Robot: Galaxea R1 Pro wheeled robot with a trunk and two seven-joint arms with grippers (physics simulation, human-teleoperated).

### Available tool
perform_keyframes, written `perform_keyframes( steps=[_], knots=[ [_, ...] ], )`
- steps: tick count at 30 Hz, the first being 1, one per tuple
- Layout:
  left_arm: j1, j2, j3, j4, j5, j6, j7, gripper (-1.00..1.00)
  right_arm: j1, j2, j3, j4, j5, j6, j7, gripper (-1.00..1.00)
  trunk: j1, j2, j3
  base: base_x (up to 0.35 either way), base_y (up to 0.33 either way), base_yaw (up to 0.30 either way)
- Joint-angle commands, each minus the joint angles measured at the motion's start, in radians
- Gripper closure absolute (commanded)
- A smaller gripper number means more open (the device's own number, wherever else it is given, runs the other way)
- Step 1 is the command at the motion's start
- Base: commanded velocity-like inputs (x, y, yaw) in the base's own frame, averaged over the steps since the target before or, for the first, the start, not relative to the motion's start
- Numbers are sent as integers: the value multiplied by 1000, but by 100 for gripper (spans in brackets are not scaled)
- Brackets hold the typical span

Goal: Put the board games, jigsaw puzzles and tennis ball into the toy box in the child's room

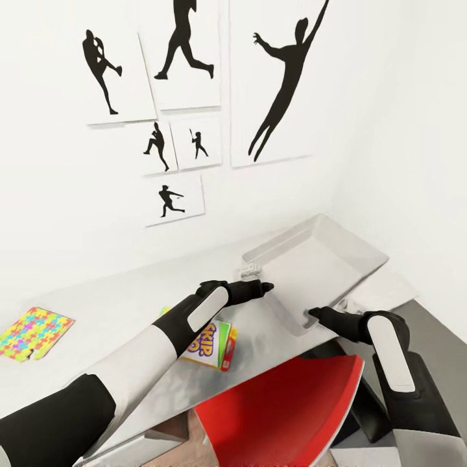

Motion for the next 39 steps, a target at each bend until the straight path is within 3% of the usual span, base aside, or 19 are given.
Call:
perform_keyframes(
  steps=[1,17,39],
  knots=[
    [-2,0,3,-56,5,-9,8,100,0,0,11,0,-30,4,-9,100,0,-2,-2,-43,32,0],
    [-2,0,2,-56,5,-9,8,100,0,1,12,0,-29,4,-9,100,0,-2,-2,-25,113,0],
    [-2,0,2,-56,5,-9,8,100,0,1,12,2,-30,4,-9,100,0,-2,-2,-63,28,-33]
  ],
)
